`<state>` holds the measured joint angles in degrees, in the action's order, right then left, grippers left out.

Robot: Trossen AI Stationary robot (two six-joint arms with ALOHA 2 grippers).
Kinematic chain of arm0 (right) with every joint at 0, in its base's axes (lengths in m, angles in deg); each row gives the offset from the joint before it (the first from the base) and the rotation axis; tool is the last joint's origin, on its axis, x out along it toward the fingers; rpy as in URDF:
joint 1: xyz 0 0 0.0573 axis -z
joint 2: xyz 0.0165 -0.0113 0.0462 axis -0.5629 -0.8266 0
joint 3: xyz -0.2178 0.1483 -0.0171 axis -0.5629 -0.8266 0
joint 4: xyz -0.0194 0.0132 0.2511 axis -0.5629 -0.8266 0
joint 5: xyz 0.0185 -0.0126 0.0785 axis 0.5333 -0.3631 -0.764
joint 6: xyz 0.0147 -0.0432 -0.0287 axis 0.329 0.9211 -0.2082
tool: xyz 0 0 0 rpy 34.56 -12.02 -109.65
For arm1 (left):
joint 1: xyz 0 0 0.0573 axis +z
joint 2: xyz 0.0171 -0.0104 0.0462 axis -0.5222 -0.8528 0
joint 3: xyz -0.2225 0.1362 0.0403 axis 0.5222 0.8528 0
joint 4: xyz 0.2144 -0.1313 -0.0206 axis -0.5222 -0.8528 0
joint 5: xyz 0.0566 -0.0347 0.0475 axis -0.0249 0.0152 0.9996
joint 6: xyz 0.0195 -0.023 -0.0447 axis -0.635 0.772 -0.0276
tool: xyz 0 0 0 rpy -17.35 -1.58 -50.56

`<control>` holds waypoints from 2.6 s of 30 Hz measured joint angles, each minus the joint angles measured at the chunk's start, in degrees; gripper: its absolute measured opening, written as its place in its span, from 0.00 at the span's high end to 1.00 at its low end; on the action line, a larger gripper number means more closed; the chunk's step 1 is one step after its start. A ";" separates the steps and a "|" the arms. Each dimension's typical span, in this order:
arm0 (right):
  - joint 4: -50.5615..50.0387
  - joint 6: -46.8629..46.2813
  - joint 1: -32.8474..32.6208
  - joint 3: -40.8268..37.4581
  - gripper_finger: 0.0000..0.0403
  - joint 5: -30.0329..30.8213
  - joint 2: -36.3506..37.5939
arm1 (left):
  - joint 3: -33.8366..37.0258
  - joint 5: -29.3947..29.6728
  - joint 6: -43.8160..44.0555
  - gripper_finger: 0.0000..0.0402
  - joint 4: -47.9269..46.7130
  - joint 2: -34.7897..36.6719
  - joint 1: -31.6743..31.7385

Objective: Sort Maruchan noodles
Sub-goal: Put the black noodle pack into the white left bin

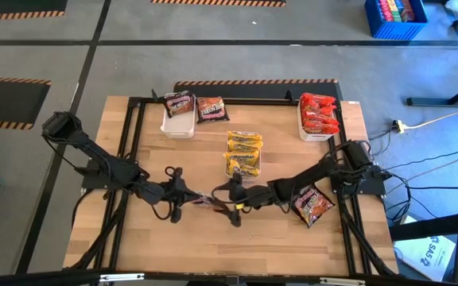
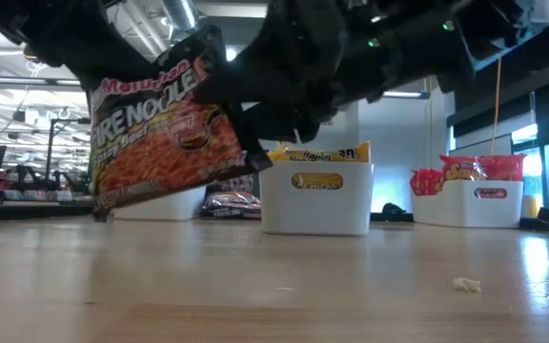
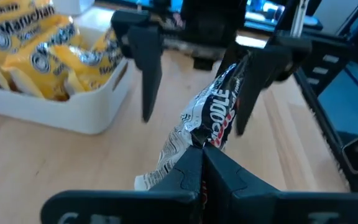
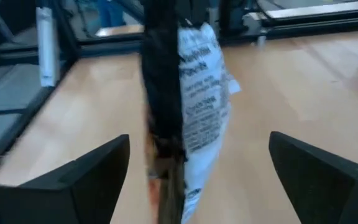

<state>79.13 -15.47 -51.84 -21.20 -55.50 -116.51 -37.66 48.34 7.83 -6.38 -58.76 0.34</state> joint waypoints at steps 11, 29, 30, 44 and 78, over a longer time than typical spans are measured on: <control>-3.35 1.23 0.00 2.55 0.21 -0.68 0.00 | 0.00 1.18 -4.75 1.00 7.41 0.00 0.00; -3.35 6.03 -0.02 2.55 0.86 -0.69 0.00 | -0.02 -0.38 -14.60 0.90 9.11 0.02 0.02; -3.37 6.40 -0.02 2.55 0.87 -0.69 0.00 | -0.02 -0.46 -15.54 0.88 9.11 0.02 0.02; -3.33 7.23 -0.02 2.55 0.92 -0.68 0.00 | -0.30 -9.44 -17.29 0.45 4.38 3.93 3.96; -3.73 7.18 0.04 3.77 0.91 0.72 -0.04 | -36.20 -12.63 -5.33 0.39 -46.82 -20.50 8.72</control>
<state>75.40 -8.30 -51.79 -17.43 -54.78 -116.56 -73.85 35.72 2.50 -53.20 -79.26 9.06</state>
